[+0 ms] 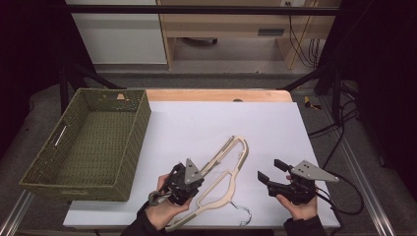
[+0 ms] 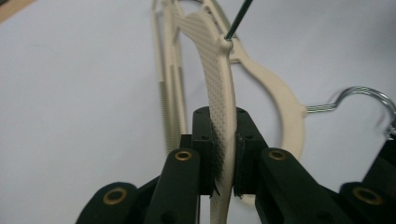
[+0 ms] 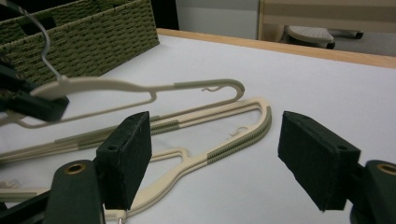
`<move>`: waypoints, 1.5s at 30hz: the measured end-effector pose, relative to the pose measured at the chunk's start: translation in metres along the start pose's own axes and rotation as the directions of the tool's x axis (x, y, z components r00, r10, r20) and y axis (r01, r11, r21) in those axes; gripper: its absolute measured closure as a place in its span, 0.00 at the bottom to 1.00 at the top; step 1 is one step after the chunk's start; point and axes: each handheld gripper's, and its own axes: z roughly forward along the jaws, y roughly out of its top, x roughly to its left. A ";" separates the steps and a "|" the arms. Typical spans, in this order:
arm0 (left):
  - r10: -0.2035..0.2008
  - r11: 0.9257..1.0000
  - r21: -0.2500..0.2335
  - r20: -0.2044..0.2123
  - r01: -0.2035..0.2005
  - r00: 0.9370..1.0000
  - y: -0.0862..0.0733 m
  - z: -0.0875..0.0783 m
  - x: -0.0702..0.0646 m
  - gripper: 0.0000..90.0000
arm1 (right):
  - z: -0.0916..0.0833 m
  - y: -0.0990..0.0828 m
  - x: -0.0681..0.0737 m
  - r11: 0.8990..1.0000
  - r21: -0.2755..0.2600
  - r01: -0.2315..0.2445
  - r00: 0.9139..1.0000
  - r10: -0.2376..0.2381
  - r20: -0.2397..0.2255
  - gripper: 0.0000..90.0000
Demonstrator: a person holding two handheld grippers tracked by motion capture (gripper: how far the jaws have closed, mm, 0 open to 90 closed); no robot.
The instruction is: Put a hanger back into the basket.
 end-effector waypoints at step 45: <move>-0.072 0.922 -0.383 -0.023 0.058 0.997 0.020 -0.151 0.119 0.95 | 0.000 0.002 -0.006 0.999 -0.031 -0.023 0.999 0.023 0.021 0.06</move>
